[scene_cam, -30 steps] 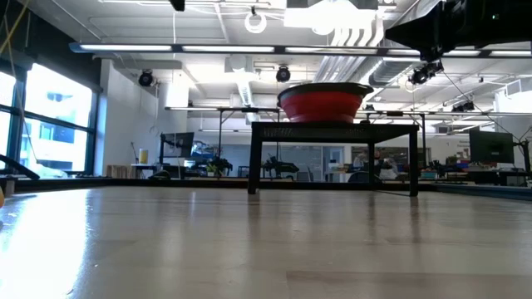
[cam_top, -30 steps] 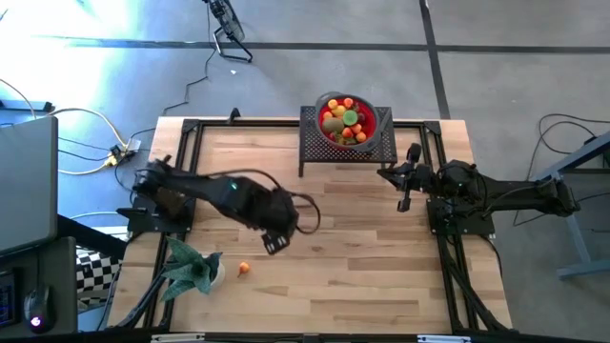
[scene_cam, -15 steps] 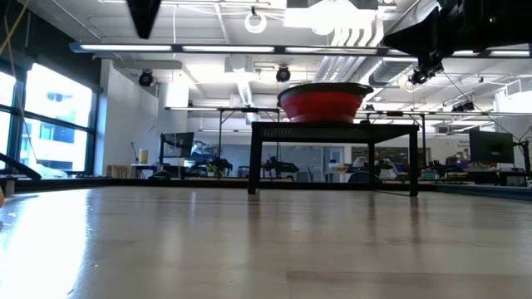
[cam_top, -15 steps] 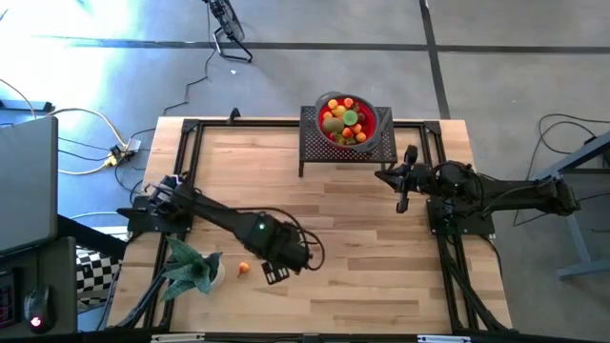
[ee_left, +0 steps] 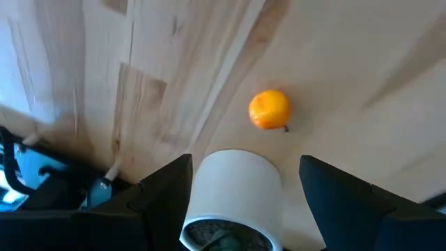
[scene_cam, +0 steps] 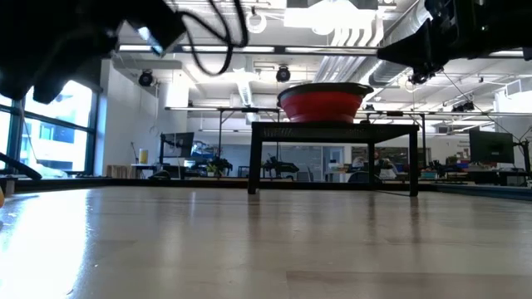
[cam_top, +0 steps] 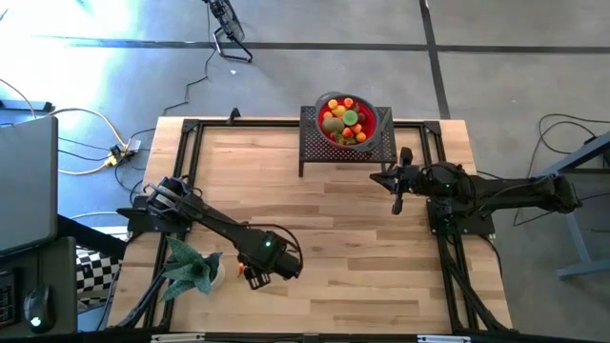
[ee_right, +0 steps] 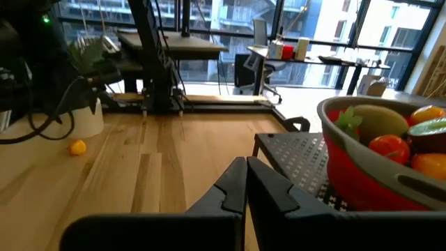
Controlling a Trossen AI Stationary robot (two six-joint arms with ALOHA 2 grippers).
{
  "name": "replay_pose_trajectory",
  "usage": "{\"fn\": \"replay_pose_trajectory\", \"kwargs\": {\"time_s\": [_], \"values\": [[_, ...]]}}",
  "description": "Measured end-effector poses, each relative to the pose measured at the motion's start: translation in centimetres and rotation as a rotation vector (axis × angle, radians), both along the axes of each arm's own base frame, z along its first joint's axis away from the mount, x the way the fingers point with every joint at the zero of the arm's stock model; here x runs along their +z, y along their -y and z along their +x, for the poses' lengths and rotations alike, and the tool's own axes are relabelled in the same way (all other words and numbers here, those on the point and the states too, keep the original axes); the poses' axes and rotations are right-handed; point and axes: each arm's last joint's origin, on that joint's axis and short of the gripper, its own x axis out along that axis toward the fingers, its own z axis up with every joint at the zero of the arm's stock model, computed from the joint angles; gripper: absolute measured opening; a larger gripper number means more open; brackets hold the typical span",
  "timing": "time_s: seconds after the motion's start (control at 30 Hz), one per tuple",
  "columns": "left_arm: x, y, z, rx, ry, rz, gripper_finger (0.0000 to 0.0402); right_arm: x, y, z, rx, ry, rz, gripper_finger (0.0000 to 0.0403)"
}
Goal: Pick & Place Fruit
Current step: Put the pear into the strainer on the shelf
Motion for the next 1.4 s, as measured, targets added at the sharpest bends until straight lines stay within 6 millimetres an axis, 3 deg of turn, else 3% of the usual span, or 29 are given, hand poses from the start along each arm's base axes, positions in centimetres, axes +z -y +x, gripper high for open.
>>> {"fn": "replay_pose_trajectory", "kwargs": {"time_s": [0.23,0.43,0.97,1.4], "values": [[-3.8,0.4,-0.4,0.027,-0.023,-0.119,0.0257,-0.3,0.0,0.4,0.0,-0.023,0.002,0.0005],[-5.8,0.5,-0.4,0.024,0.006,-0.191,0.0257,-0.3,0.1,0.6,0.0,-0.02,0.002,0.0005],[-8.2,0.1,-1.3,0.031,-0.008,-0.179,0.0257,-0.3,0.1,0.8,0.0,-0.009,0.001,0.0005],[-8.3,0.1,-1.2,0.026,0.005,-0.186,0.0257,-0.3,0.1,0.8,-0.003,-0.009,-0.002,0.0005]]}}
